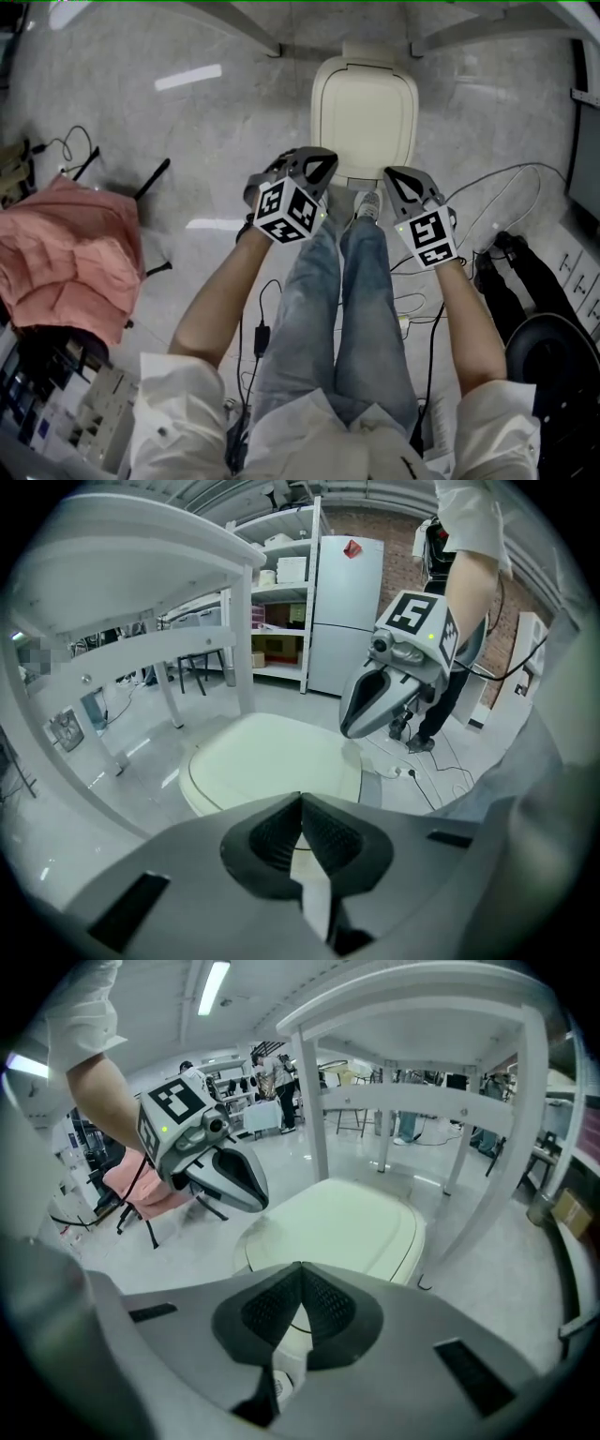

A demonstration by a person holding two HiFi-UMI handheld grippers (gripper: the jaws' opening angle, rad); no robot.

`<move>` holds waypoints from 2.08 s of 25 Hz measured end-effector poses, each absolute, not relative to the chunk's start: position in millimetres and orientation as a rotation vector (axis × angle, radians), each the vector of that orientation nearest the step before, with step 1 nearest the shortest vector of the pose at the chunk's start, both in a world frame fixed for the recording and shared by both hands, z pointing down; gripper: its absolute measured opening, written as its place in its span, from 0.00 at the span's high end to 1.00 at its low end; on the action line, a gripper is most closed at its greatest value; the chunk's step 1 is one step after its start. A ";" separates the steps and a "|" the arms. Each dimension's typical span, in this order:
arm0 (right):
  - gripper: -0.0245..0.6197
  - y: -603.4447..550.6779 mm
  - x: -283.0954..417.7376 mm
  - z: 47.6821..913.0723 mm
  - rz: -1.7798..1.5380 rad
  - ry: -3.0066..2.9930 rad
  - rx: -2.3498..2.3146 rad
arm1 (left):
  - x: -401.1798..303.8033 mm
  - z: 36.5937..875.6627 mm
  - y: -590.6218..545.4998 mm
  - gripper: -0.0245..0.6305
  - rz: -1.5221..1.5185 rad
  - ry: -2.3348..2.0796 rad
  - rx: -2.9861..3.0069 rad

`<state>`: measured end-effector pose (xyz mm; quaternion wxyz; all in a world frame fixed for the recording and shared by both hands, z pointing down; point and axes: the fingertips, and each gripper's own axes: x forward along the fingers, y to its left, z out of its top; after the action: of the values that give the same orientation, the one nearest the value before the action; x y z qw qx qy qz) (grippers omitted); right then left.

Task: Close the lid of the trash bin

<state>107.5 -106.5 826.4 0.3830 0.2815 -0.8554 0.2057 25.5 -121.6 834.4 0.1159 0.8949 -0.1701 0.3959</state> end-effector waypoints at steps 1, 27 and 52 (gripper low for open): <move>0.93 -110.9 107.7 814.6 0.529 -2.198 0.763 | 24.4 826.3 -124.8 0.92 1.147 -0.522 2.628; 0.93 -144.8 165.3 272.0 0.489 -2.534 1.712 | -67.4 290.5 -144.4 0.93 0.160 -1.277 2.665; 0.93 -87.6 242.5 106.4 0.148 -2.573 2.035 | -127.3 64.7 -122.0 0.93 -0.217 -1.611 2.834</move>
<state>242.5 -87.6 106.4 -0.0709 0.6182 -0.7815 0.0449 -127.3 -122.0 64.7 -0.0624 0.8658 -0.4921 -0.0662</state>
